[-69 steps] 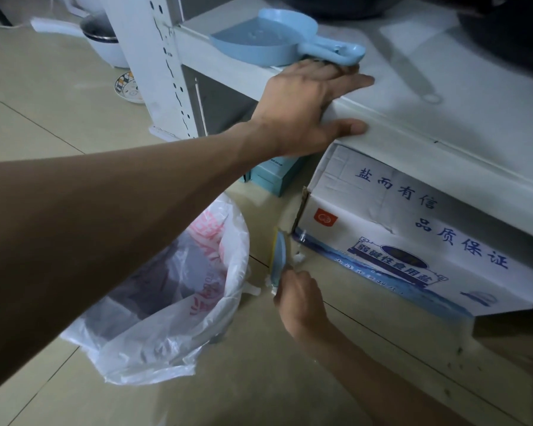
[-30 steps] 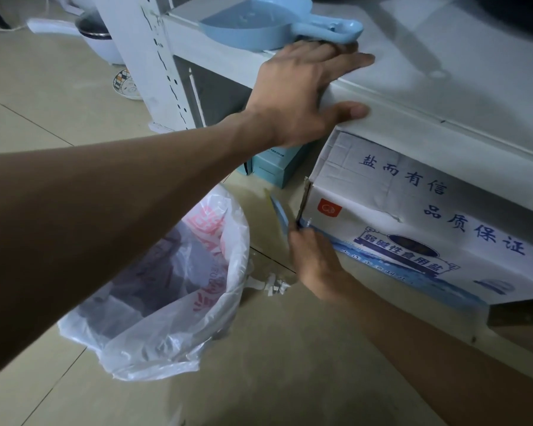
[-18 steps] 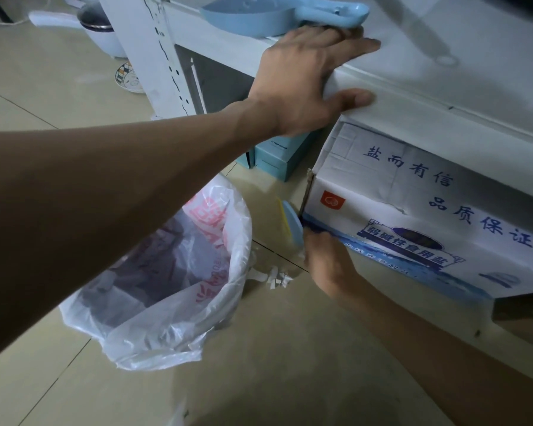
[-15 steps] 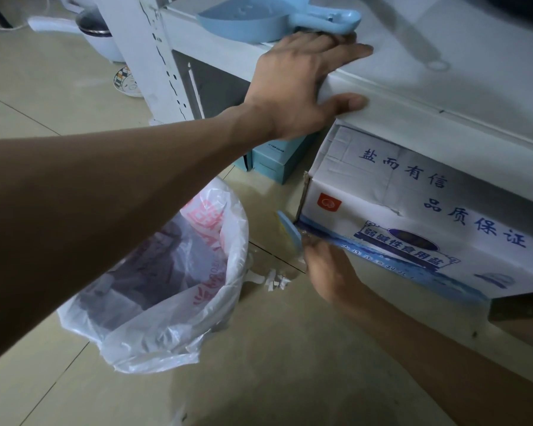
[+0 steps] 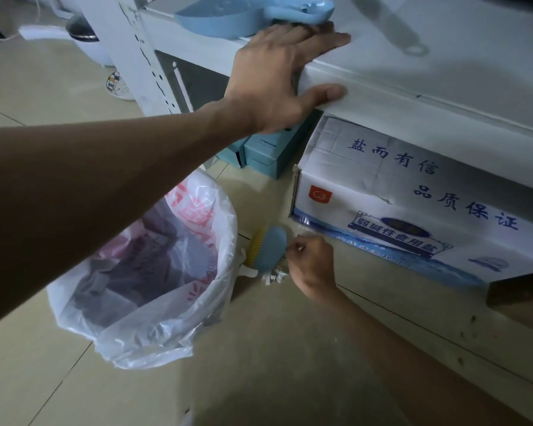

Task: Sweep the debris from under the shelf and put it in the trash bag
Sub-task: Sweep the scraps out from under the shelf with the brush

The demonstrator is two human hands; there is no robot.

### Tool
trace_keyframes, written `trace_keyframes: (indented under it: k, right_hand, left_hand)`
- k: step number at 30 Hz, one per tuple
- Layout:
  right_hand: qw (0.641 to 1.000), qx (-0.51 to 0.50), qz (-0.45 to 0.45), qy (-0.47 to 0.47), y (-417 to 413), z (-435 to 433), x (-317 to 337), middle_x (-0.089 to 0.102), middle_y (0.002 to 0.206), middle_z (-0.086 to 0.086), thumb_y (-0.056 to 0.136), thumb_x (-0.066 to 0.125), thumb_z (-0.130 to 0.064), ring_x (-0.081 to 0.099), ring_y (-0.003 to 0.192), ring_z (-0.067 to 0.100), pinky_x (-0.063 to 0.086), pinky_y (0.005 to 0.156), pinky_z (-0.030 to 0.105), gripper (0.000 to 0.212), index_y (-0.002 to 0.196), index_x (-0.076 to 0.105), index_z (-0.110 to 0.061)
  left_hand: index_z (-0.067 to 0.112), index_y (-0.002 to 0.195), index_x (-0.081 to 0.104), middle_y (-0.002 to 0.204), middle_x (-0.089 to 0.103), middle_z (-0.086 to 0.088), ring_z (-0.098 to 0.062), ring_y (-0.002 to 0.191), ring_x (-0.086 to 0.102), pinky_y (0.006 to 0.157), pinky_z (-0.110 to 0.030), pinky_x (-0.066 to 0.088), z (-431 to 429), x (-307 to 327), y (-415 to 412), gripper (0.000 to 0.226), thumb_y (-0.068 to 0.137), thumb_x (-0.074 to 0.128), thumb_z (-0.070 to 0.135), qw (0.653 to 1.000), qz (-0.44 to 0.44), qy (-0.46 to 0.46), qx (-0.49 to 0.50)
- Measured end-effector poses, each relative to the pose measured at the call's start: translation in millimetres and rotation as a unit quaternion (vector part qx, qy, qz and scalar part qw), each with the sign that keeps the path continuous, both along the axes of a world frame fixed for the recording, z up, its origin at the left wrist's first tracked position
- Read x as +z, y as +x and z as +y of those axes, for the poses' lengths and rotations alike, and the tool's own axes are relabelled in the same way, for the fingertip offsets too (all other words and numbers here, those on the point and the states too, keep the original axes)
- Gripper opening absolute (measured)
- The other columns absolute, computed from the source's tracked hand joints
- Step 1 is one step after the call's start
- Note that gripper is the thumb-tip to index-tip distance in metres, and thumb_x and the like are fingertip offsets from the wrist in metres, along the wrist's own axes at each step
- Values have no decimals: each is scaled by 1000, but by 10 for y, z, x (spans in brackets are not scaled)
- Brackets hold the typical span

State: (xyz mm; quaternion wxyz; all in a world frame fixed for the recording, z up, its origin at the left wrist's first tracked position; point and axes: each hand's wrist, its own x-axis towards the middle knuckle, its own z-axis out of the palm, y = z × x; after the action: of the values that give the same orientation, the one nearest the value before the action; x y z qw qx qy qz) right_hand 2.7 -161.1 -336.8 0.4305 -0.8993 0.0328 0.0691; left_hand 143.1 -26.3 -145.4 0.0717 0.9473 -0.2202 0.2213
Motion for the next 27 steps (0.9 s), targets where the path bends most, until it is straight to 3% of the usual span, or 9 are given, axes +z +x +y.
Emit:
trace_keyframes:
  k: [2, 4, 9, 12, 15, 17, 23, 25, 27]
  right_hand:
    - [999, 23, 31, 3, -77, -55, -72, 55, 49, 2, 82, 57, -5, 51, 39, 0, 37, 42, 12, 24, 59, 63, 2]
    - [998, 38, 42, -8, -134, -122, -124, 51, 46, 0, 78, 57, -1, 44, 37, 2, 29, 40, 13, 24, 54, 58, -3]
    - [998, 16, 36, -53, -169, -380, -122, 52, 50, -1, 79, 59, -4, 46, 46, 9, 30, 44, 20, 31, 50, 51, -10]
    - [995, -8, 43, -90, -169, -612, -61, 43, 49, -8, 83, 58, -6, 45, 49, 9, 26, 40, 9, 43, 46, 39, -19]
    - [991, -15, 72, -116, -152, -826, -63, 69, 72, 7, 86, 59, -10, 68, 71, 18, 29, 39, 8, 19, 69, 66, -7]
    - [989, -31, 80, -122, -135, -932, -67, 74, 88, 15, 87, 57, -10, 72, 87, 24, 32, 40, 11, 18, 77, 68, 0]
    - [996, -8, 66, -55, -127, -908, 191, 69, 71, 13, 87, 51, 0, 68, 72, 20, 38, 38, 6, 38, 51, 50, -10]
    - [997, -23, 61, -46, -102, -838, 239, 68, 68, 11, 87, 51, -1, 70, 72, 20, 56, 53, 21, 35, 52, 54, -7]
    - [997, -30, 55, -37, -61, -765, 261, 71, 76, 18, 86, 51, -3, 71, 74, 23, 60, 65, 40, 26, 64, 61, 6]
  left_hand:
    - [43, 147, 39, 146, 48, 13, -13, 133, 46, 107, -30, 33, 1, 0, -2, 75, 85, 24, 82, 1000, 2, -2, -1]
    - [42, 148, 38, 146, 49, 11, -14, 133, 47, 107, -31, 33, -11, 2, 1, 81, 82, 18, 85, 1000, 7, 0, -1]
    - [44, 151, 30, 152, 42, 7, -19, 138, 42, 110, -36, 31, -22, 39, 2, 89, 77, 10, 89, 999, 34, 12, 9]
    - [46, 151, 28, 153, 41, 7, -21, 139, 41, 110, -39, 32, -42, 64, -22, 84, 79, 15, 89, 999, 43, 16, 17]
    - [46, 150, 28, 154, 40, 6, -22, 140, 39, 111, -41, 31, -50, 86, -40, 78, 83, 22, 85, 998, 55, 19, 22]
    - [47, 150, 28, 155, 38, 8, -21, 141, 38, 112, -41, 30, -55, 113, -60, 73, 86, 27, 82, 998, 57, 24, 25]
    - [39, 152, 30, 154, 39, 1, -27, 140, 37, 111, -44, 29, -118, 259, -168, 68, 92, 44, 67, 995, 97, 28, 19]
    - [29, 152, 32, 151, 42, -6, -30, 137, 39, 110, -44, 29, -157, 365, -210, 68, 93, 51, 57, 990, 142, 11, -4]
    - [20, 153, 31, 153, 39, -10, -30, 138, 38, 111, -43, 30, -188, 464, -248, 73, 93, 59, 50, 977, 210, -13, -26]
